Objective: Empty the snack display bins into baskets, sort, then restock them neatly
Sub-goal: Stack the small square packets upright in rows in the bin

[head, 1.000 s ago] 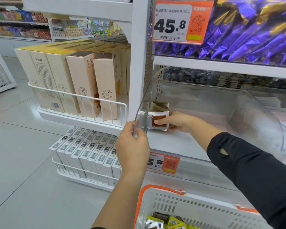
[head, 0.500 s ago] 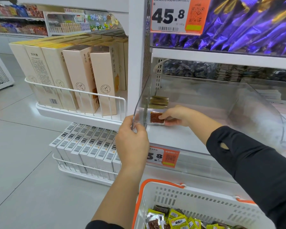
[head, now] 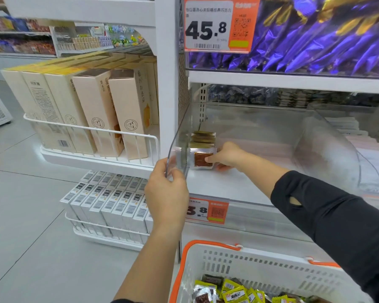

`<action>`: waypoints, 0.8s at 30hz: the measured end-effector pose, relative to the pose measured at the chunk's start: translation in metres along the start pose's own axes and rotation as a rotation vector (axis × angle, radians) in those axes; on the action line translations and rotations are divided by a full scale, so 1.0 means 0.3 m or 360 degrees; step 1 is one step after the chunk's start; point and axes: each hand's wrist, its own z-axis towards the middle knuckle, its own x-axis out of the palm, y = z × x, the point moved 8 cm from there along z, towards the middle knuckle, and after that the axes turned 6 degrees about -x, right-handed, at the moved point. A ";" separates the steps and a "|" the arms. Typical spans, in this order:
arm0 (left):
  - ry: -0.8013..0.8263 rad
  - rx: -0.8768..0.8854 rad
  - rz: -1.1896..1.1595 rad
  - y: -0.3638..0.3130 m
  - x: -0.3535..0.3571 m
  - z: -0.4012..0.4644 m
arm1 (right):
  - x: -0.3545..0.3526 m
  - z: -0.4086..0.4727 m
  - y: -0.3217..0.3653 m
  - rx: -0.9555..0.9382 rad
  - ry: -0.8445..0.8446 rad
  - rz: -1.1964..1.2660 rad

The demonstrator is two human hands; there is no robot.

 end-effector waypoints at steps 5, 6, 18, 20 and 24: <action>-0.0011 0.0016 -0.0021 0.001 -0.002 0.002 | 0.019 -0.008 0.011 -0.0050 0.0013 -0.0022; -0.0015 0.0020 -0.0025 0.002 -0.001 0.003 | 0.021 -0.007 0.012 -0.0059 0.0008 -0.0049; -0.0025 0.0015 0.0005 0.007 -0.002 0.006 | 0.014 -0.004 0.006 -0.0050 0.0075 -0.0180; -0.0018 0.0016 0.0008 0.005 0.000 0.007 | 0.009 -0.008 -0.002 0.0000 0.0111 -0.0123; -0.0016 0.0006 0.0014 -0.007 -0.007 -0.002 | -0.036 -0.079 0.017 0.0023 0.0153 -0.0127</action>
